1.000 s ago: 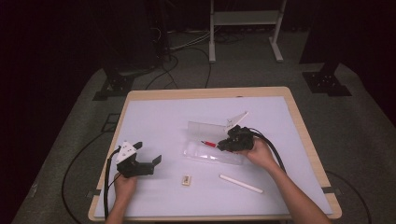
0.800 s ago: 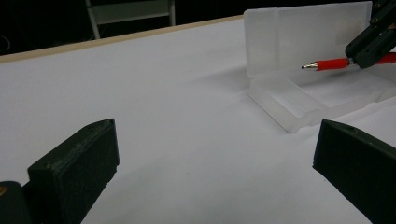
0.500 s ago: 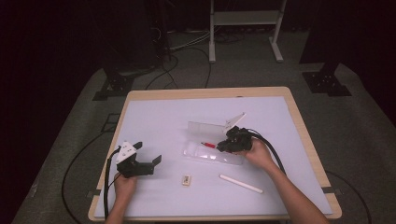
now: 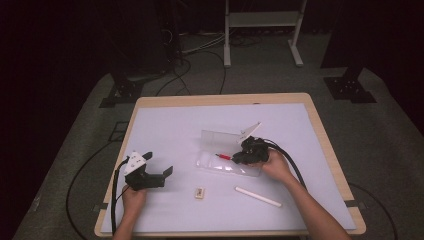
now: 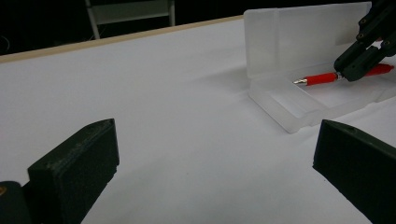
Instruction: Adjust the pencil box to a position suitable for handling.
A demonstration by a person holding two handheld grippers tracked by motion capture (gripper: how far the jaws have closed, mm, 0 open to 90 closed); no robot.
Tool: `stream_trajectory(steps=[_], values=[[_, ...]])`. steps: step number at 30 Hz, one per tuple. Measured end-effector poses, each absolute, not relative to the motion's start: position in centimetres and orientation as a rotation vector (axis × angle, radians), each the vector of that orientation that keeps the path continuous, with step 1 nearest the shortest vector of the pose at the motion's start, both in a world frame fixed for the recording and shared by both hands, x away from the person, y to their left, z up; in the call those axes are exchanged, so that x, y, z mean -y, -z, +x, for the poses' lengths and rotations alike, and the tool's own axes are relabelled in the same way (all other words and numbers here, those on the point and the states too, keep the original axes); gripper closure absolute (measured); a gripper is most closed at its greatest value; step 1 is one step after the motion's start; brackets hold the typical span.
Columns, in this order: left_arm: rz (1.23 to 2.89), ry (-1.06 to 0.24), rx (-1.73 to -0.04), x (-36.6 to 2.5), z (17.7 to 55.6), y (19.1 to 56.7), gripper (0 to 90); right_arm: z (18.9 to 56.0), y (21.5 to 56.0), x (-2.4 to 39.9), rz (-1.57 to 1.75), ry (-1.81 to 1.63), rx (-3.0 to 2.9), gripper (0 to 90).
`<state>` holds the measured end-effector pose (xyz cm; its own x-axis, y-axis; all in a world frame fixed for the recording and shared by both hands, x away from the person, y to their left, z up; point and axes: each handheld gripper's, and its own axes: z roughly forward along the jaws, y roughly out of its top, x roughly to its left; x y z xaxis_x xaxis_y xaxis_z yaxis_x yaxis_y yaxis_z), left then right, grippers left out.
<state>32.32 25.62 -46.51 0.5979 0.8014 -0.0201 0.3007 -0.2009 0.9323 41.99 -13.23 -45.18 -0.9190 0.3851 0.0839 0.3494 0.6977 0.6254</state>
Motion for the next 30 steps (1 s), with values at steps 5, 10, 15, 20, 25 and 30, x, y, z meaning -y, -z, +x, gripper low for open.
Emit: stream_trajectory(steps=[5, 10, 15, 20, 25, 30], values=[[1.77, -0.593, -0.903, -25.61, 32.31, 46.51, 0.0, 42.02, 45.34, 13.14, 0.61, -1.031, -2.845, 78.4], [1.769, -0.593, -0.902, -25.62, 32.31, 46.51, 0.0, 41.99, 45.48, 13.04, 0.61, -1.014, -2.845, 78.2], [1.769, -0.593, -0.902, -25.62, 32.31, 46.52, 0.0, 42.0, 45.57, 13.03, 0.615, -1.01, -2.848, 78.0], [1.769, -0.592, -0.901, -25.63, 32.31, 46.51, 0.0, 42.01, 45.71, 13.0, 0.615, -1.007, -2.852, 77.9], [1.769, -0.592, -0.901, -25.63, 32.31, 46.51, 0.0, 42.01, 45.71, 13.01, 0.622, -1.007, -2.852, 77.7], [1.768, -0.591, -0.902, -25.63, 32.32, 46.52, 0.0, 41.96, 45.49, 13.13, 0.629, -1.027, -2.845, 74.1]])
